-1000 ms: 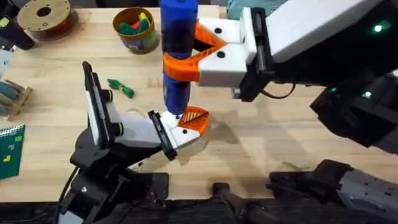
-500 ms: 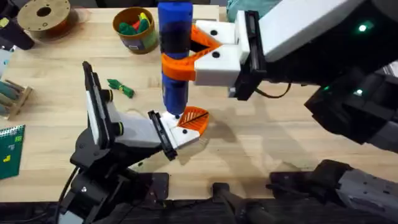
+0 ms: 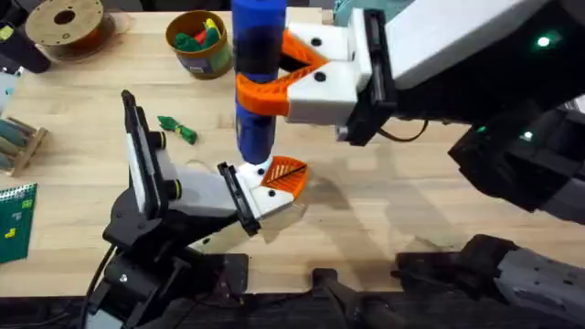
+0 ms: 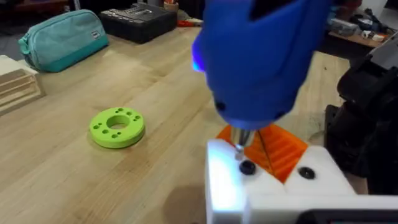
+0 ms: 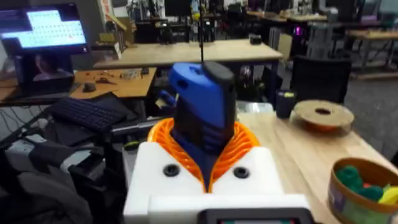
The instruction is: Pick up the gripper from the table and insert it into the empty holder that is missing its gripper. Then pick up a screw, insert it into the mounting hole, and use the screwdriver to tighten it. Finally, clean up the table by picking up the vegetable and placing it into the bucket.
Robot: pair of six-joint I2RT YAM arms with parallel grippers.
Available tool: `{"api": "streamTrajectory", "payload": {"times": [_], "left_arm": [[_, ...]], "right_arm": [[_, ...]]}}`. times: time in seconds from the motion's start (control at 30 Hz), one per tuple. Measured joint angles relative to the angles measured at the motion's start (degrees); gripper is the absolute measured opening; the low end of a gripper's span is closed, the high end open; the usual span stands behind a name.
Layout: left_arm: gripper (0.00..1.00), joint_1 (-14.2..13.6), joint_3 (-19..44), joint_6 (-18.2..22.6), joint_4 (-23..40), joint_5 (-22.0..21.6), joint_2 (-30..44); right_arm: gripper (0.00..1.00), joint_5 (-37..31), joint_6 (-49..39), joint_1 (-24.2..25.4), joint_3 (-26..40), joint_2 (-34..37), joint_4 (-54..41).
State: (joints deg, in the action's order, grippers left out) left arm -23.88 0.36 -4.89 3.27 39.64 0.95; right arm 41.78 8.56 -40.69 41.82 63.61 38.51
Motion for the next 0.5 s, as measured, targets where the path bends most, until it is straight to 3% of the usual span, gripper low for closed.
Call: {"api": "streamTrajectory", "payload": {"times": [0.5], "left_arm": [[0.005, 0.0, 0.0, 0.0, 0.0, 0.0, 0.0]], "right_arm": [[0.032, 4.5, 1.5, 2.4, 0.0, -1.3, 0.3]]}}
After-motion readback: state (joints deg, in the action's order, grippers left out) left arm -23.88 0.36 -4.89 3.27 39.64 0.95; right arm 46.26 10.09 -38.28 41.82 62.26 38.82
